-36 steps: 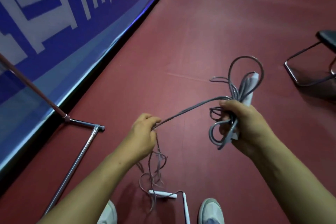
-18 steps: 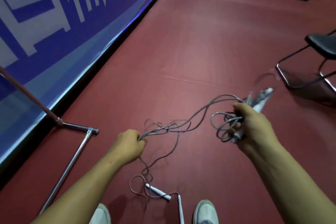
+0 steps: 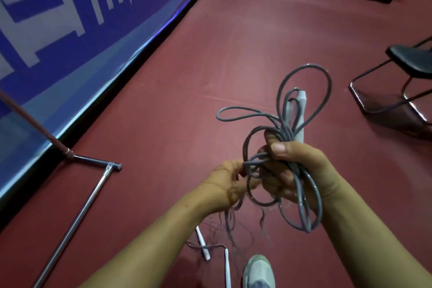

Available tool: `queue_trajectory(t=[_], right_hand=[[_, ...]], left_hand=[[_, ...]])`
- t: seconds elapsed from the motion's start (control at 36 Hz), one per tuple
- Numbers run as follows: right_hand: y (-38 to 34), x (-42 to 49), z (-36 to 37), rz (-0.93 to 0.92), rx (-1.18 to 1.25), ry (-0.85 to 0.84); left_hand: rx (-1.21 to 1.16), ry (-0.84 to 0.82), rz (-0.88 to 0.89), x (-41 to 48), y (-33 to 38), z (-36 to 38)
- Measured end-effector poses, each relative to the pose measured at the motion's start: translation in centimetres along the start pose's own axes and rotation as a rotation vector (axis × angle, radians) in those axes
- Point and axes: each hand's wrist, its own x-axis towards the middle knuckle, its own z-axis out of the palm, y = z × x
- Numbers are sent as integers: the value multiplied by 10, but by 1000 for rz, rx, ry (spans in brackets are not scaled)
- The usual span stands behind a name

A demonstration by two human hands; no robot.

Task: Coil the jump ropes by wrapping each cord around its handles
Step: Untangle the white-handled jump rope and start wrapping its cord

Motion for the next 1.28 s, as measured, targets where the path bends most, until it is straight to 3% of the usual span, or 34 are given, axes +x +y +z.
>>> queue_trajectory(t=[0.06, 0.11, 0.14, 0.19, 0.25, 0.33, 0.42, 0.67, 0.83, 0.92, 0.97, 1.03, 1.08, 1.14, 1.19, 1.28], right_hand=[[-2, -4, -6, 9, -84, 76], [-3, -7, -13, 37, -224, 175], [-2, -9, -15, 53, -291, 227], [0, -10, -20, 83, -413, 330], [2, -10, -21, 100, -467, 402], [8, -5, -22, 99, -502, 503], [14, 4, -21, 70, -555, 549], [38, 26, -11, 95, -619, 341], [31, 26, -9, 113, -582, 361], [33, 26, -13, 131, -613, 428], [36, 27, -15, 131, -612, 514], [36, 27, -16, 115, -489, 583], [31, 24, -20, 102, -256, 551], [23, 20, -24, 98, -78, 464], [20, 17, -27, 91, -30, 372], [18, 17, -28, 72, -17, 380]], left_hand=[[82, 51, -30, 6, -2, -2], [160, 255, -111, 12, 1, -17], [64, 383, -84, 13, 5, -29], [-411, 503, 28, 12, 16, -47], [-653, 432, 15, 5, 22, -51], [-675, 316, -59, -3, 10, -41], [-819, 257, 57, -8, 22, -50], [-444, 254, 180, -16, 34, -50], [-317, 203, 223, -17, 28, -55], [-160, 65, 257, -20, 35, -63], [-17, 65, 255, -20, 36, -67], [3, 164, 216, -18, 28, -69], [-130, 197, 84, -16, 14, -70], [-178, 33, -17, -17, 0, -69], [-229, -185, -5, -18, -5, -63], [-249, -260, 1, -17, -4, -52]])
